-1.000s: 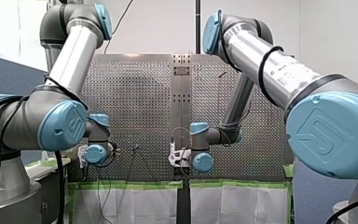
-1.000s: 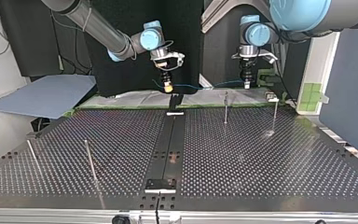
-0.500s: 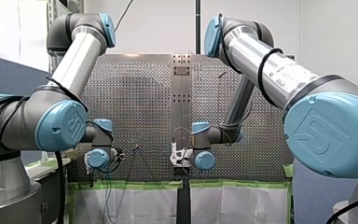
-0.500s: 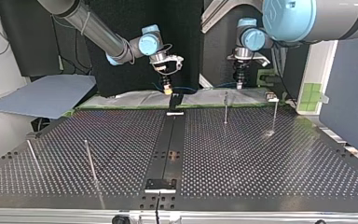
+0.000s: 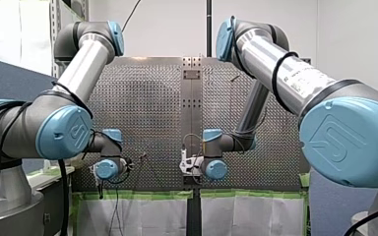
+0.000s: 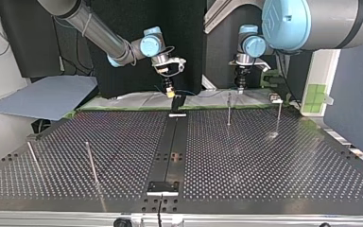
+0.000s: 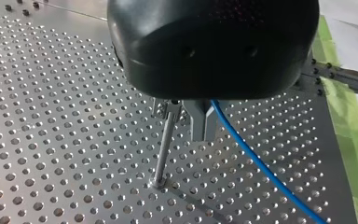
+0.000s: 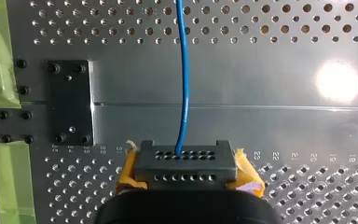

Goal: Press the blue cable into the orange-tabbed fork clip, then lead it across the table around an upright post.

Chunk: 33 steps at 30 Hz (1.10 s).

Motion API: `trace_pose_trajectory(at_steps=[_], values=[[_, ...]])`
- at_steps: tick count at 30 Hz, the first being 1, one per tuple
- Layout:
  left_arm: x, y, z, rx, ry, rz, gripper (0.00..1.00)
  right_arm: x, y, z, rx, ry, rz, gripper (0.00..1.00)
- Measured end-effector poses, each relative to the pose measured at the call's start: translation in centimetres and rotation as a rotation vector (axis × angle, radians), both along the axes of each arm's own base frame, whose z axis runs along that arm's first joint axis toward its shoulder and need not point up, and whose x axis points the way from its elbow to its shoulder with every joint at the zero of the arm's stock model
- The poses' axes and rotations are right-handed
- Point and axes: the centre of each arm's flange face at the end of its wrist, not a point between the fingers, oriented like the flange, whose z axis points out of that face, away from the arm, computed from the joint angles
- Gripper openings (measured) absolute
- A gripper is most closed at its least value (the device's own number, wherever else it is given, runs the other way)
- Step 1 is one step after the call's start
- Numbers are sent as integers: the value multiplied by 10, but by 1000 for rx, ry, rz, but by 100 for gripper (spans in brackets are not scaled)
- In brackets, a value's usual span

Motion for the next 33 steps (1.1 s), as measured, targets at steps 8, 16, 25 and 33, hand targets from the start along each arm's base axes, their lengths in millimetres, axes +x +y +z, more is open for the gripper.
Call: trace_pose_trajectory(at_steps=[8,16,25,33], values=[[5,-1,1,-3,-9,-9,0,-1,-5,-13,14,12,-8,0],[8,-1,2,-5,-14,-11,0,-1,-10,-37,38,35,-11,0],[16,0,5,-7,-24,-7,0,1,-18,-37,33,33,-15,0],[24,2,6,-23,-31,-1,0,-1,-27,-35,24,26,-26,0]])
